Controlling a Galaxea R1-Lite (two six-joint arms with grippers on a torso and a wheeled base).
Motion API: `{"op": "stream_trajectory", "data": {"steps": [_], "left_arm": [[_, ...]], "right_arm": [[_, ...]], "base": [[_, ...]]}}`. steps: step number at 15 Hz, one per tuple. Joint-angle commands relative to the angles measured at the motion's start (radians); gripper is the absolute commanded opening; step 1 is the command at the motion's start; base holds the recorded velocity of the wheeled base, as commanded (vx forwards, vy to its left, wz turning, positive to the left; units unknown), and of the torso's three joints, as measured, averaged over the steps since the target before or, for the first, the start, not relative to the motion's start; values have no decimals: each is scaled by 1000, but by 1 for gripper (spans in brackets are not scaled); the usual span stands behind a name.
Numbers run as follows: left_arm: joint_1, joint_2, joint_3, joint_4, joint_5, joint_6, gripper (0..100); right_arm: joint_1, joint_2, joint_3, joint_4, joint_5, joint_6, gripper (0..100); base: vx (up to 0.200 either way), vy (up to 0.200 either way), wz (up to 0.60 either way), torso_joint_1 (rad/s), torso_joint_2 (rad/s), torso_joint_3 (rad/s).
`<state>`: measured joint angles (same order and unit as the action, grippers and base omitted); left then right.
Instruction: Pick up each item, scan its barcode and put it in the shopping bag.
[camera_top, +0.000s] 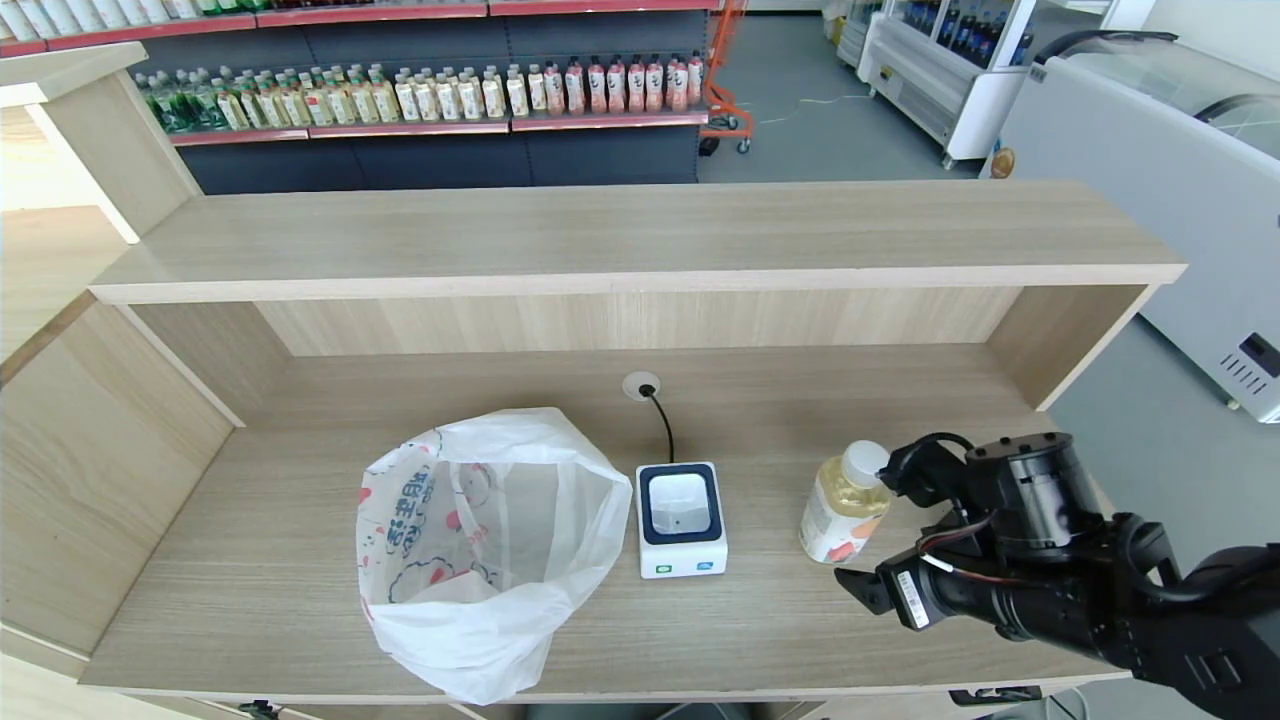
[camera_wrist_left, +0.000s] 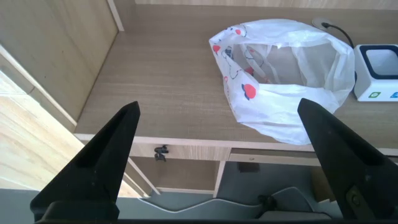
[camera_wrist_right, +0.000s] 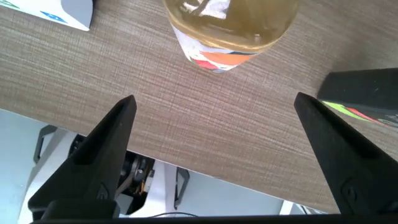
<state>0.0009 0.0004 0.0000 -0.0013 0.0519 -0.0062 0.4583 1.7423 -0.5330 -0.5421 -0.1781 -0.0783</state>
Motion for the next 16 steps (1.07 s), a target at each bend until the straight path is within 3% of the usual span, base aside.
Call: {"op": "stream_trajectory", "data": {"steps": [1, 7, 16], "left_arm": [[1, 0, 0, 0, 0, 0, 100], [1, 0, 0, 0, 0, 0, 100], [1, 0, 0, 0, 0, 0, 100]], "right_arm": [[-1, 19, -21, -4, 0, 0, 100], [-1, 66, -59, -61, 0, -18, 100], [-1, 192, -59, -283, 3, -55, 100]], "base": [[0, 0, 0, 0, 0, 0], [0, 0, 0, 0, 0, 0], [0, 0, 0, 0, 0, 0]]}}
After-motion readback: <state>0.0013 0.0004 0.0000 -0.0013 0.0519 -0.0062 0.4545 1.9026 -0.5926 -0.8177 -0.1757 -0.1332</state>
